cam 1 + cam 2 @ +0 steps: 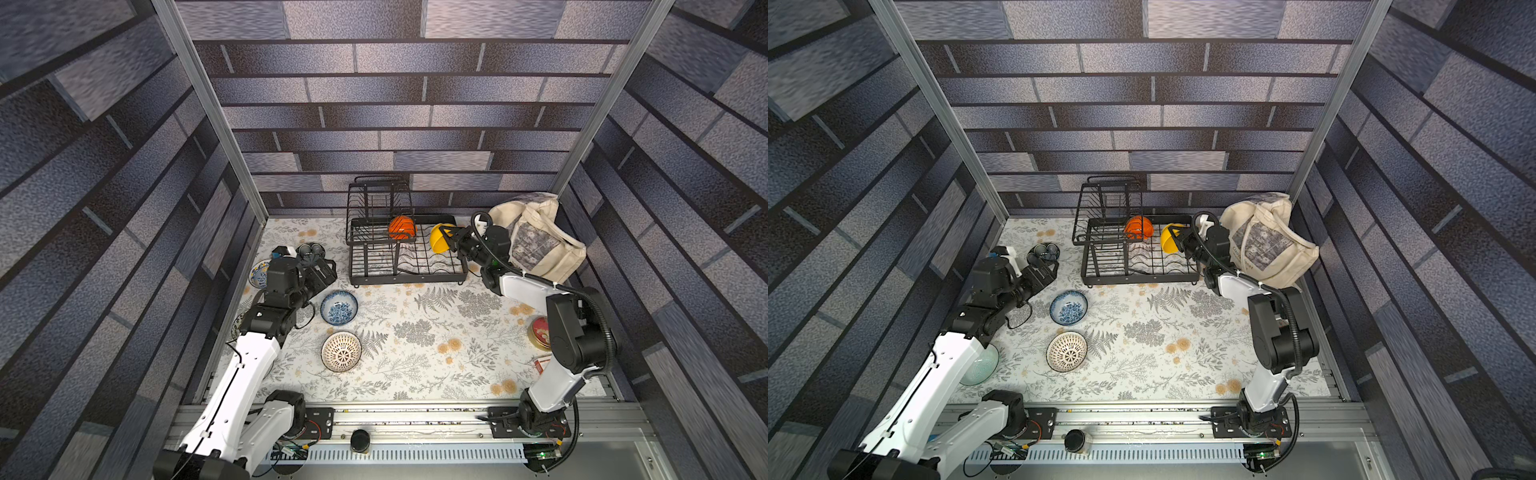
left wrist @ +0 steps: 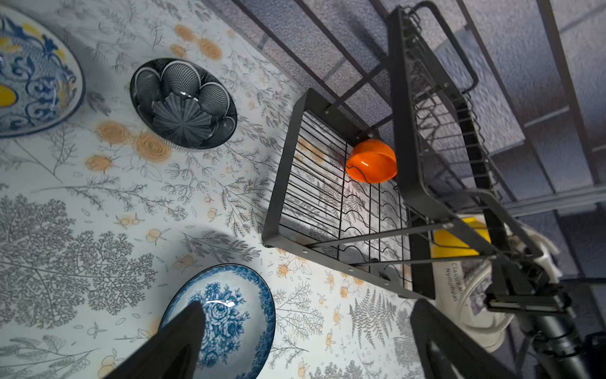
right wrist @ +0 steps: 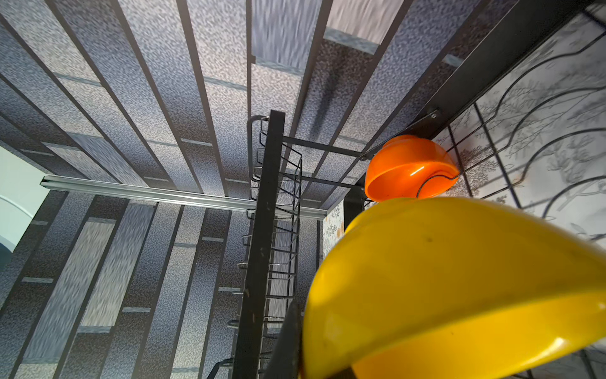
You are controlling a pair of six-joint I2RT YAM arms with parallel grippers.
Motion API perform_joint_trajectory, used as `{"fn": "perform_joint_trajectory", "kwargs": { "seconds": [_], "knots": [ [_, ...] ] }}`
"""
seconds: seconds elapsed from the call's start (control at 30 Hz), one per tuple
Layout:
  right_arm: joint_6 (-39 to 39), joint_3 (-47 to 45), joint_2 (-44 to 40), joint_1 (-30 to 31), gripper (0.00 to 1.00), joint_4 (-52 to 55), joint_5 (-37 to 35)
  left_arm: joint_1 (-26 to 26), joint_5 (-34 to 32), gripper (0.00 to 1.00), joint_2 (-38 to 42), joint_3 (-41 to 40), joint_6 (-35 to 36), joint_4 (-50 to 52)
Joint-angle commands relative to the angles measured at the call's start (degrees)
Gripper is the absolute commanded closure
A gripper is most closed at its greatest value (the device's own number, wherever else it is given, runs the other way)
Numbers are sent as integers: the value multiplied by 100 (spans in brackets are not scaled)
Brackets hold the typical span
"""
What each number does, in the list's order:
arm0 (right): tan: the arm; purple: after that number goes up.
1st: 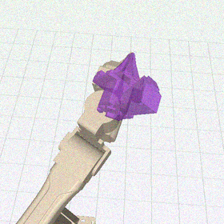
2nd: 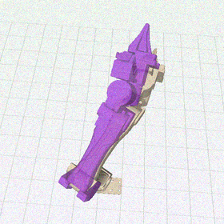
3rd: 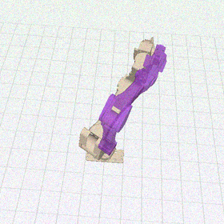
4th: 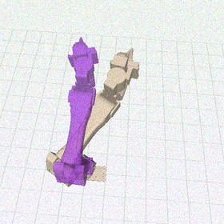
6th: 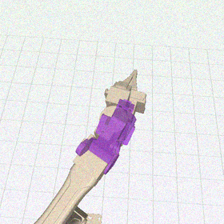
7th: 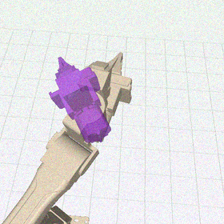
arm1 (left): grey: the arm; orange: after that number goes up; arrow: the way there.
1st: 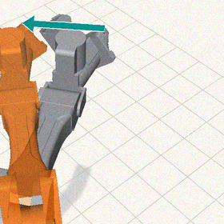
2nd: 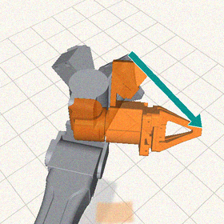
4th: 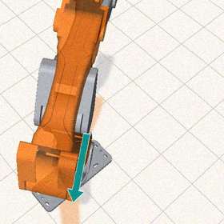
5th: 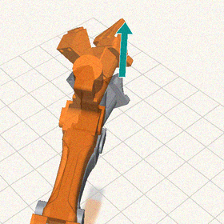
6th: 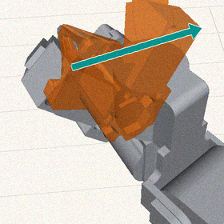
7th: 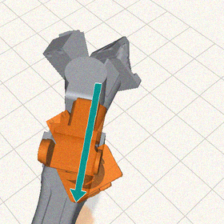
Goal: Load bowls into a dish rack
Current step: Place the bowl in the dish rack.
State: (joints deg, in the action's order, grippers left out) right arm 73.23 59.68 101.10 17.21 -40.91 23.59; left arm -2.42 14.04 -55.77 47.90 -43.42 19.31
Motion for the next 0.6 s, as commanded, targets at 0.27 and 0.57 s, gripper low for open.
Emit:
{"fn": "perform_joint_trajectory", "kwargs": {
  "seconds": [0.27, 0.57],
  "knots": [
    [712, 957, 1148, 392, 100, -1349, -241, 690, 2474, 0, -2034, 569, -1114, -934],
    [1008, 1482, 1986, 571, 100, -1731, -347, 464, 2568, 0, -3212, 1173, -1396, -1744]
  ]
}}
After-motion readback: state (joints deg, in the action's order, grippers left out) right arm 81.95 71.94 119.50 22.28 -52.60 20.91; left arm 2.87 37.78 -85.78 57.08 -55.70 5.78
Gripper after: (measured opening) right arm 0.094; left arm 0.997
